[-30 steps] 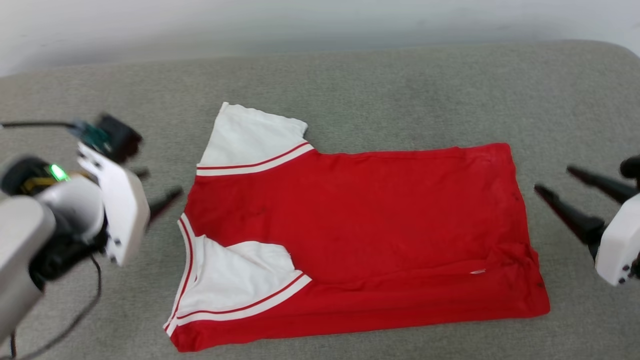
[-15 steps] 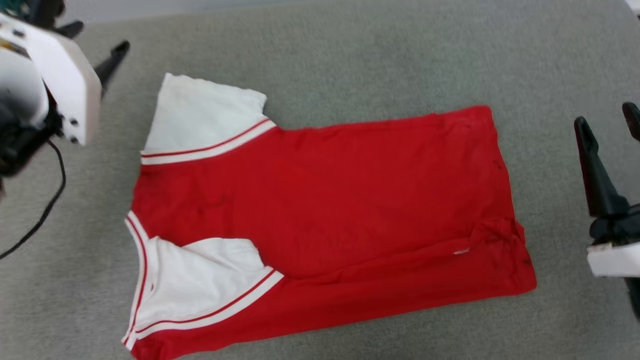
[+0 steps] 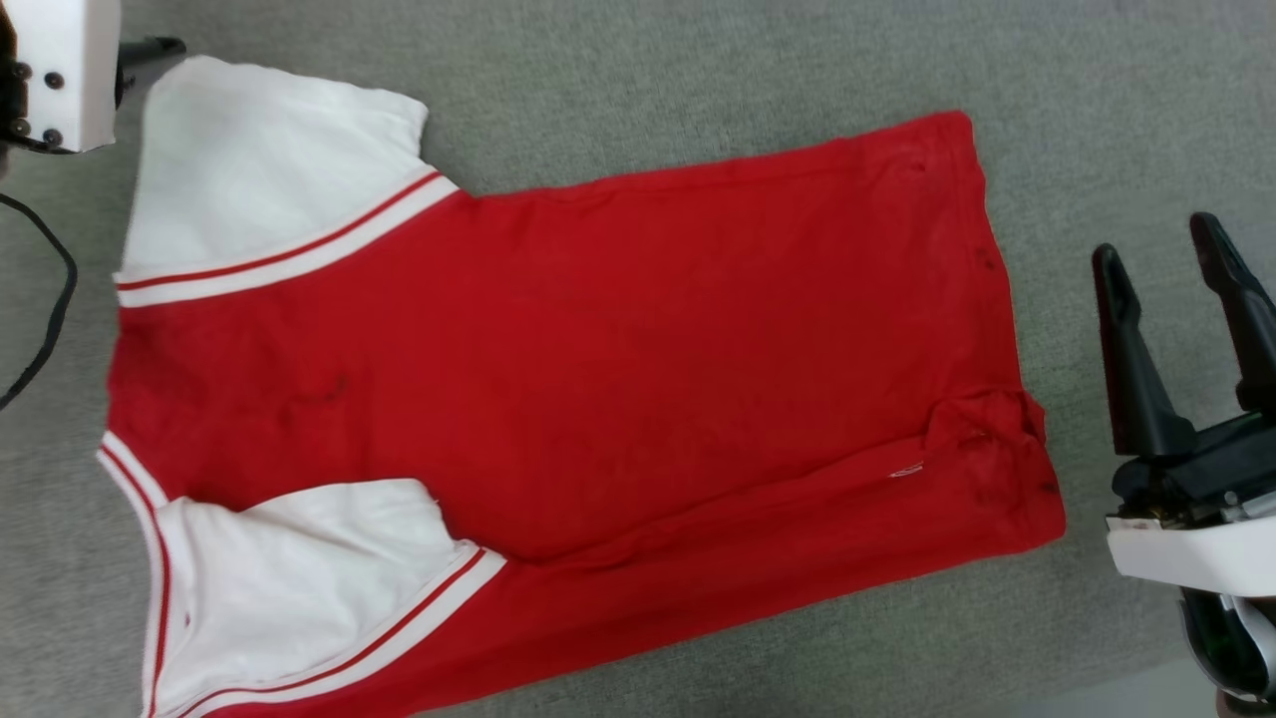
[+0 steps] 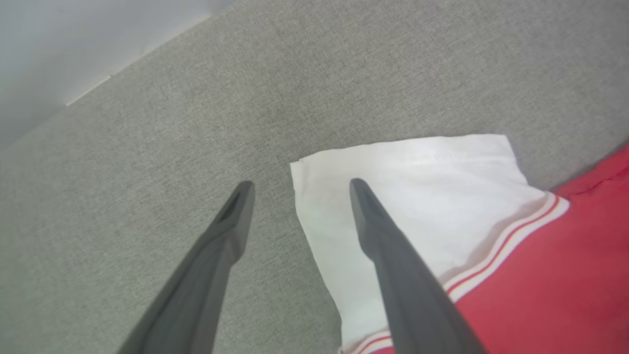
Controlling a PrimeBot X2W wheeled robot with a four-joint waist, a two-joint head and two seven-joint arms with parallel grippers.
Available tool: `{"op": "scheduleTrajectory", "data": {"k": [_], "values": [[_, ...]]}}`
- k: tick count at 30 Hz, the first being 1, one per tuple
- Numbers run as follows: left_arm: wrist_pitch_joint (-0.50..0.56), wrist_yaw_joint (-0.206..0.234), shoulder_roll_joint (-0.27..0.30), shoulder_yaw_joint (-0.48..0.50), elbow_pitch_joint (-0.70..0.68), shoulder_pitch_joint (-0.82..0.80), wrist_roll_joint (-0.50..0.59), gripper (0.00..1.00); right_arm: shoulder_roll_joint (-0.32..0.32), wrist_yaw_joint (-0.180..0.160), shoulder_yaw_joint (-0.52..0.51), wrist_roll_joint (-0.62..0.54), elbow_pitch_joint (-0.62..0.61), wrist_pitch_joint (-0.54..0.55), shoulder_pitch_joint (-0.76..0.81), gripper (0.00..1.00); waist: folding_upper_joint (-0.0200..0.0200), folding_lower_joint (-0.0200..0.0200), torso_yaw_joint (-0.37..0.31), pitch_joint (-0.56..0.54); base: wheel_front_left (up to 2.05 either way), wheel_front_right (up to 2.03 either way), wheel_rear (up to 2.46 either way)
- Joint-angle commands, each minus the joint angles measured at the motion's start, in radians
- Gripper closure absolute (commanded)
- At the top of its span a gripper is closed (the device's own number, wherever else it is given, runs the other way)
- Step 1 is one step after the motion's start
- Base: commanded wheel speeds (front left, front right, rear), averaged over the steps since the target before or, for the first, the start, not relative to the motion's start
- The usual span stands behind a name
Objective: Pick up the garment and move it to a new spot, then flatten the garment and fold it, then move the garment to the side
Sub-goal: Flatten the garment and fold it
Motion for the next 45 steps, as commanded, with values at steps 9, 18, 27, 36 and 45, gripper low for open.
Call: {"op": "scheduleTrajectory", "data": {"k": [9, 18, 27, 36, 45], "values": [[0.157, 0.007, 0.005, -0.068, 0.017, -0.042, 0.025, 0.0, -0.003, -0.001, 0.07, 0.004, 0.041, -0.013, -0.078, 0.0, -0.0001, -0.0001, -0.053, 0.089, 0.0, 0.0, 0.0], [0.133, -0.012, 0.014, -0.065, 0.036, -0.001, -0.001, 1.0, -0.068, -0.001, 0.106, 0.0, 0.079, -0.019, -0.168, 0.0, -0.0001, -0.0001, -0.051, 0.056, 0.0, 0.0, 0.0], [0.032, -0.048, -0.052, -0.057, 0.026, 0.022, -0.039, 1.0, -0.221, -0.001, 0.169, 0.005, 0.108, 0.225, -0.365, 0.0, -0.0001, -0.0001, 0.031, -0.042, 0.0, 0.0, 0.0], [-0.029, -0.069, -0.071, -0.089, -0.075, 0.041, -0.051, 1.0, -0.414, -0.001, 0.382, 0.15, 0.199, 0.77, -0.615, 0.0, -0.0001, -0.0001, 0.108, -0.086, 0.0, 0.0, 0.0], [-0.076, -0.072, -0.09, -0.12, -0.194, 0.013, -0.058, 1.0, -0.468, -0.001, 0.559, 0.369, 0.34, 1.214, -0.821, 0.0, -0.0001, -0.0001, 0.185, -0.044, 0.0, 0.0, 0.0]]}}
